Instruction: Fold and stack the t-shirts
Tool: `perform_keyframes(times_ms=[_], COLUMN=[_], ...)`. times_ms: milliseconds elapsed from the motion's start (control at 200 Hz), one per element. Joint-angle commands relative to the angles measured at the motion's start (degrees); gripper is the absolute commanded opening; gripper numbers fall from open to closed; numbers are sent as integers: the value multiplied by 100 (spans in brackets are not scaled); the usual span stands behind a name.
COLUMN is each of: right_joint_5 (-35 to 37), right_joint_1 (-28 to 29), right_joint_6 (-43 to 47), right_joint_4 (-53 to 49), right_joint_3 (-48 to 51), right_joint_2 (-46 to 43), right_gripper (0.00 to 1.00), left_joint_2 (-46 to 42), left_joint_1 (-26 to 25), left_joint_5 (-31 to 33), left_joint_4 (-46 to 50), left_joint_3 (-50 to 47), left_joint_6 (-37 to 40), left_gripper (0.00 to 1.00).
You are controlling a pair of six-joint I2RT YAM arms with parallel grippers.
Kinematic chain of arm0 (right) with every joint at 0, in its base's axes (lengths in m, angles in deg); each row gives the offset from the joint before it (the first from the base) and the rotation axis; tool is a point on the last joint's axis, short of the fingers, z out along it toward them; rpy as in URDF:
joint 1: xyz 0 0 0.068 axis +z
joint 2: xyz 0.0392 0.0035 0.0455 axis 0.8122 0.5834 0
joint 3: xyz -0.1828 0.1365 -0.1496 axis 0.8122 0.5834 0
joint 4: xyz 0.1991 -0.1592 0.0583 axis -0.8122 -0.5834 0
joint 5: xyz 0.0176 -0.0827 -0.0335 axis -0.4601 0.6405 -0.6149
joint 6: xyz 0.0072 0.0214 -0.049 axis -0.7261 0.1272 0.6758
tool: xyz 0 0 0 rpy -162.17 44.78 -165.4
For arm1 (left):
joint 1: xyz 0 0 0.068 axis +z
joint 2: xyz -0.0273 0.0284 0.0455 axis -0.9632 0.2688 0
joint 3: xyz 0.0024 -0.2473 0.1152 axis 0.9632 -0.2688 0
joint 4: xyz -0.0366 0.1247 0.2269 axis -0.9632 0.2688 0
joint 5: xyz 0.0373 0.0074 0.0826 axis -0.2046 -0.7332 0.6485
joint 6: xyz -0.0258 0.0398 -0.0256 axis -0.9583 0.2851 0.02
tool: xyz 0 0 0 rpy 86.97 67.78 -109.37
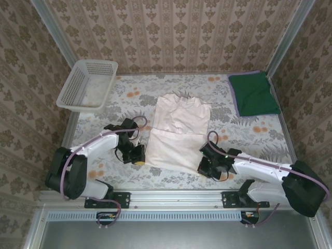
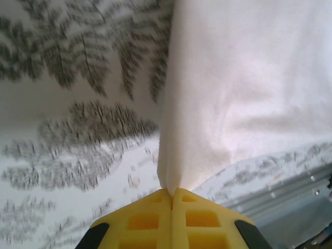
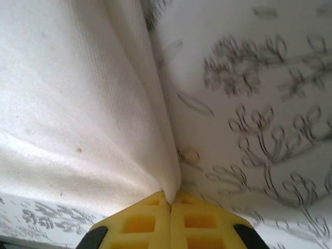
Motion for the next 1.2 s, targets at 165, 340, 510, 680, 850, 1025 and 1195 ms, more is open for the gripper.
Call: perform_keyframes(times_ms=[165, 340, 510, 680, 850, 1025, 1195], right_joint_5=[316, 450, 978, 961, 505, 211, 186], right_joint_1=[546, 799, 739, -20, -1165, -1952, -2503], right_joint_6=[-776, -879, -919, -439, 478, 1284, 1769], right_joint_4=[-391, -917, -1299, -1435, -1449, -1478, -1885], right_joint_3=[214, -67, -397, -969, -1907, -3192, -4580], right_joint_2=[-771, -1025, -1807, -1961, -1152, 227, 1784], right_gripper=[0, 0, 0, 0, 0, 0, 0], left_joint_2=[-719, -876, -877, -606, -171, 738, 1689], left_joint_1=[71, 68, 72, 368, 757, 1148, 1300], left_joint_5=[-360, -621, -1393, -1462, -1724, -1736, -1579], left_joint_4=[1534, 1880, 1343, 650, -403, -505, -882], left_joint_3=[312, 411, 744, 1747, 2321, 2992, 3756], left_joint_6=[519, 722, 651, 236, -498, -614, -1047], left_gripper=[0, 0, 0, 0, 0, 0, 0])
